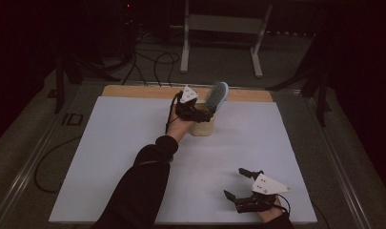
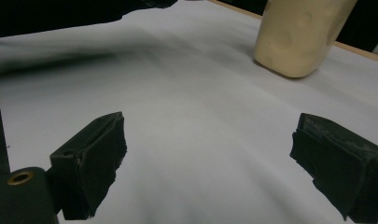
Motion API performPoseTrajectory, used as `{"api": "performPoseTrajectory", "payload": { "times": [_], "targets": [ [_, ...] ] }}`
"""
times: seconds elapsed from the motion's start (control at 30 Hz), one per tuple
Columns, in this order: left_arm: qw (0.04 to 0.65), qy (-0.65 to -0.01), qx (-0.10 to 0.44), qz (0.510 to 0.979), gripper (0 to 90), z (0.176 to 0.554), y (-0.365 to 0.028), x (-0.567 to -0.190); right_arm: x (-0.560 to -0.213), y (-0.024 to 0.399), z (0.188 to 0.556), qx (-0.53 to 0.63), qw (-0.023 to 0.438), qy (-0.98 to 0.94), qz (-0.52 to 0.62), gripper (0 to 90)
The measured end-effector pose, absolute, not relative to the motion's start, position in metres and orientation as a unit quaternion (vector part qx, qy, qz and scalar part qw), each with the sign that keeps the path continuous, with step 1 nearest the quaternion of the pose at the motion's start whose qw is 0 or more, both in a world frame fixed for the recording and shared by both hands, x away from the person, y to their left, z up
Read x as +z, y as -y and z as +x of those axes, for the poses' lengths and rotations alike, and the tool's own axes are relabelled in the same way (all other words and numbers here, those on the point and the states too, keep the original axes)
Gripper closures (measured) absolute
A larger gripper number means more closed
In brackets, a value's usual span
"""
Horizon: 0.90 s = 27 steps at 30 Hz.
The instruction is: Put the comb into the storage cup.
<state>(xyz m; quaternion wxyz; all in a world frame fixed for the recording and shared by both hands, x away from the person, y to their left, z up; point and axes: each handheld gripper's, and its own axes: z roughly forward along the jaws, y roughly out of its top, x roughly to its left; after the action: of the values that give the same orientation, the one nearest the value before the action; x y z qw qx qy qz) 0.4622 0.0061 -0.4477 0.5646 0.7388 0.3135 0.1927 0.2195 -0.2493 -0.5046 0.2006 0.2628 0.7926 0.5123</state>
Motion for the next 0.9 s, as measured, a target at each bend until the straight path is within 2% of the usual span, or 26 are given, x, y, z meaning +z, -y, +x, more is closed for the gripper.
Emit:
{"api": "performPoseTrajectory", "payload": {
  "times": [0.63, 0.9],
  "targets": [
    [0.554, -0.288, 0.139, 0.768, 0.0, 0.459, -0.007, -0.438, -0.507, 0.254, 0.223, 0.513, 0.2, -0.789, 0.274, 9.6],
    [0.547, -0.275, 0.096, 0.785, 0.0, 0.456, -0.013, -0.43, -0.507, 0.255, 0.225, 0.515, 0.204, -0.784, 0.281, 9.5]
  ]
}}
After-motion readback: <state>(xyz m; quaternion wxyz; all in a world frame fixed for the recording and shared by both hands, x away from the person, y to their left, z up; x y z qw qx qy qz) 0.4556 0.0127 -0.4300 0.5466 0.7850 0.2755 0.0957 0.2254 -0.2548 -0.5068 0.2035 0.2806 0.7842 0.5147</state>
